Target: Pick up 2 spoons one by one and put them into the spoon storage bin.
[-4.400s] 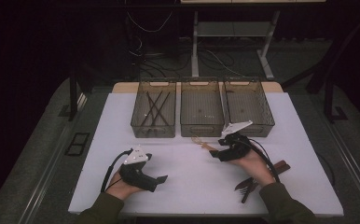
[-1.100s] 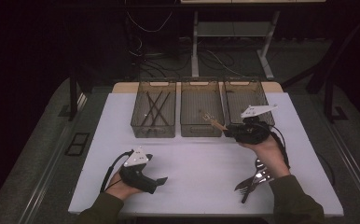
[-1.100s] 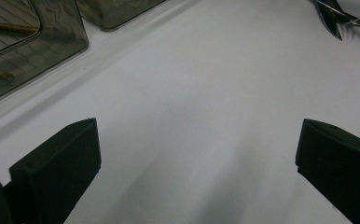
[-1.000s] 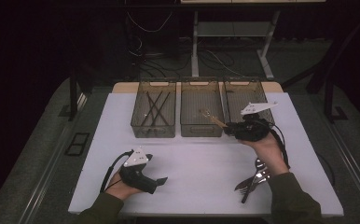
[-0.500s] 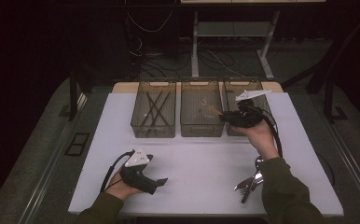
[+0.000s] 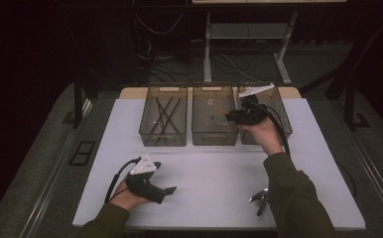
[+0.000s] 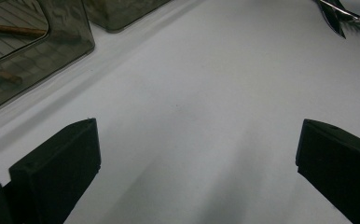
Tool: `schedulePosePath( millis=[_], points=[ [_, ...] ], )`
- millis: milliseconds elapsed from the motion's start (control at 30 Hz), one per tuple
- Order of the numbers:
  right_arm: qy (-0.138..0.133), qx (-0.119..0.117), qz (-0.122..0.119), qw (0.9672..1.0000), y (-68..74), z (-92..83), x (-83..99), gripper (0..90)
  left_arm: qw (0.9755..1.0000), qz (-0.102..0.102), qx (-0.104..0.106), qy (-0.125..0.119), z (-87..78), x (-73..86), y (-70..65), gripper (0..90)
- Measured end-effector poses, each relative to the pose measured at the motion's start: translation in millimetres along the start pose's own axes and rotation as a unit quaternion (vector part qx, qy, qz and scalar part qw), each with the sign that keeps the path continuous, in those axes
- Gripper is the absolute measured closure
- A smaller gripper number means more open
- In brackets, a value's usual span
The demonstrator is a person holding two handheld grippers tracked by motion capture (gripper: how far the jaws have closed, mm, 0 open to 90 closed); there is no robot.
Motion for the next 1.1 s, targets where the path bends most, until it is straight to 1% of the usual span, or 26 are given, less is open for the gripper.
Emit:
schedulePosePath(
  millis=[167,300,367,433,467,600,633,667,700,733,833,933,1000,1033,1100],
  points=[
    [0.019,0.006,0.011,0.9997,-6.7,14.3,2.9,73.9,1.0,0.008,-0.001,0.001,0.6,0.5,-1.0,0.0],
    [0.048,0.013,0.008,0.9987,-8.5,25.9,7.4,73.9,0.9999,0.011,-0.001,-0.001,0.0,-0.2,-2.2,0.0],
    [0.056,0.013,0.011,0.9983,-8.5,31.5,9.9,73.9,0.9999,0.01,-0.001,-0.002,0.2,-0.5,-2.6,0.0],
    [0.067,0.012,0.013,0.9976,-7.9,36.6,13.1,73.9,0.9999,0.014,0.0,0.001,0.1,0.2,-2.3,0.0],
    [0.072,0.015,0.01,0.9972,-8.8,38.5,14.4,73.9,0.9999,0.014,0.0,0.002,-0.1,0.5,-2.7,0.0],
    [0.086,0.016,0.006,0.9962,-7.9,43.9,17.4,73.4,0.9999,0.015,0.0,0.002,-0.2,0.6,-3.0,0.0],
    [0.086,0.016,0.008,0.9961,-7.3,44.6,17.3,72.6,0.9999,0.015,0.0,0.002,-0.3,0.6,-3.0,0.0],
    [0.081,0.017,0.007,0.9965,-6.8,44.6,16.1,70.7,0.9999,0.015,0.0,0.002,-0.4,0.5,-3.1,0.0],
    [0.073,0.015,0.007,0.9972,-6.3,43.9,14.1,66.5,0.9999,0.013,0.001,0.001,-0.4,0.3,-3.3,0.0],
    [0.064,0.012,0.013,0.9978,-5.0,43.4,12.1,63.2,0.9999,0.016,0.0,0.0,-0.4,0.1,-3.0,0.0],
    [0.054,0.015,0.015,0.9983,-6.1,40.3,9.8,55.6,0.9999,0.013,0.001,-0.001,-0.1,-0.1,-3.9,0.0],
    [0.041,0.01,0.022,0.9989,-6.3,35.1,7.6,49.5,0.9999,0.016,0.002,0.001,-0.3,0.3,-3.8,0.0],
    [0.033,0.008,0.028,0.999,-5.6,30.0,6.2,46.7,0.9999,0.016,0.002,0.001,-0.3,0.4,-3.9,0.0],
    [0.031,0.006,0.027,0.9991,-4.4,26.4,5.5,46.5,0.9999,0.016,0.002,0.001,-0.2,0.5,-3.9,0.0],
    [0.022,-0.005,0.022,0.9995,-1.1,20.0,3.9,45.4,0.9999,0.016,0.002,0.001,-0.2,0.6,-4.0,0.0]
  ],
)
Point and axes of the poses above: each handheld gripper's, and its own axes: z roughly forward along the jaws, x roughly out of its underside, y roughly to its left, the point moved 10 cm from there along z, roughly forward along the jaws, and after that the axes turned 10 degrees about -x, right-handed, at the moved point
